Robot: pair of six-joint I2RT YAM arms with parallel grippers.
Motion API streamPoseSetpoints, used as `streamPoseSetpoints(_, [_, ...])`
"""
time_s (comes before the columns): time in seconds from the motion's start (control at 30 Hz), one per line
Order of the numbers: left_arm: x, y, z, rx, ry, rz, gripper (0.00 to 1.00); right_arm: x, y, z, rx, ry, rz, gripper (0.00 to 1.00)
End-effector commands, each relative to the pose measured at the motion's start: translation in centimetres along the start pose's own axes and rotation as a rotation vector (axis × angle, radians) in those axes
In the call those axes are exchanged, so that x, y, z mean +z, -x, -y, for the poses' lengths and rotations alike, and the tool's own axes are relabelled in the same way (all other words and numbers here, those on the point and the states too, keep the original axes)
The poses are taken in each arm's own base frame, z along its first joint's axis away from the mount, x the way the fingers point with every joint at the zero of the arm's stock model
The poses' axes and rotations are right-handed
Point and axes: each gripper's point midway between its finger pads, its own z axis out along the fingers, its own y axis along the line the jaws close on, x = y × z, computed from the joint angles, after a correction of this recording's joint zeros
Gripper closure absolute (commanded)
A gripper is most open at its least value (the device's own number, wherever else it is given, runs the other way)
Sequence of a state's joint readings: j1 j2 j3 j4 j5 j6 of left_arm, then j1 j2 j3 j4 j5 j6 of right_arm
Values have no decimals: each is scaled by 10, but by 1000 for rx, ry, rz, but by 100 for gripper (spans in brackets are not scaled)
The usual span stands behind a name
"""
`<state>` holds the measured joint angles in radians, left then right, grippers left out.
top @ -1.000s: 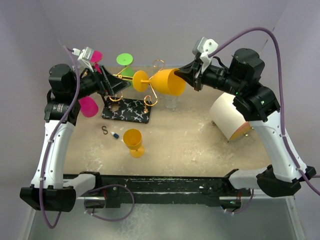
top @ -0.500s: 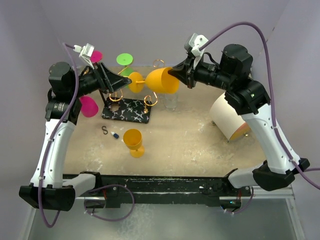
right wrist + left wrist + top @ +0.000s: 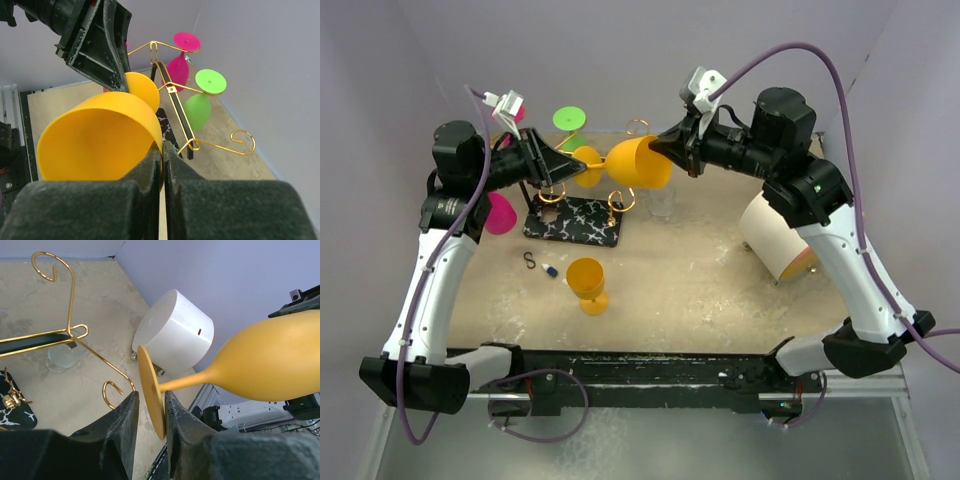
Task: Place the wine glass upside down on the wine glass rack
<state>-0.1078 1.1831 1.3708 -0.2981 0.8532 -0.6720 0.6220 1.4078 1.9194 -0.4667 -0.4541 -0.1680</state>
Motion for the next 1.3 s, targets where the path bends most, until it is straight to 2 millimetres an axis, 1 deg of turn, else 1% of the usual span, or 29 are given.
streamPoseSetpoints(0.0, [0, 12, 12, 67, -19, 25, 74, -5, 29, 5, -52, -36, 77, 100])
streamPoseSetpoints(0.07, [1, 11, 8, 61, -6, 25, 81, -5, 28, 7, -58, -48, 74, 100])
streamPoseSetpoints(0.2, [1, 11, 6, 61, 9, 27, 85, -3, 24, 9, -66, -65, 63, 100])
streamPoseSetpoints(0.27, [0, 11, 5, 59, 13, 26, 89, -1, 22, 10, -71, -67, 57, 100])
streamPoseSetpoints(0.37, [0, 12, 5, 58, 15, 28, 99, 1, 19, 8, -77, -63, 51, 100])
streamPoseSetpoints(0.5, [-2, 13, 6, 53, 29, 42, 100, 1, 15, 6, -85, -54, 40, 100])
streamPoseSetpoints(0.53, [-3, 14, 5, 51, 34, 48, 100, 1, 13, 6, -86, -53, 35, 99])
streamPoseSetpoints(0.6, [-6, 17, 5, 48, 43, 62, 100, -1, 10, 5, -90, -54, 27, 92])
streamPoseSetpoints(0.83, [-22, 29, 4, 111, 95, 121, 100, -15, 2, 7, -121, -94, 3, 63])
streamPoseSetpoints(0.87, [-25, 31, 4, 126, 108, 132, 100, -19, 3, 6, -131, -99, 4, 56])
streamPoseSetpoints(0.9, [-28, 33, 3, 140, 124, 143, 100, -24, 4, 5, -141, -102, 8, 52])
streamPoseSetpoints(0.93, [-31, 35, 2, 153, 142, 154, 100, -28, 6, 4, -150, -104, 12, 44])
streamPoseSetpoints(0.97, [-34, 37, 1, 166, 156, 161, 100, -32, 7, 2, -157, -105, 15, 38])
streamPoseSetpoints(1.0, [-38, 40, 0, 189, 174, 170, 100, -36, 7, 2, -162, -107, 14, 34])
streamPoseSetpoints(1.1, [-51, 50, 1, 279, 236, 205, 100, -47, 6, 0, -179, -123, 15, 29])
streamPoseSetpoints(1.27, [-77, 65, 0, 464, 372, 249, 100, -62, 1, 1, -194, -150, 13, 26])
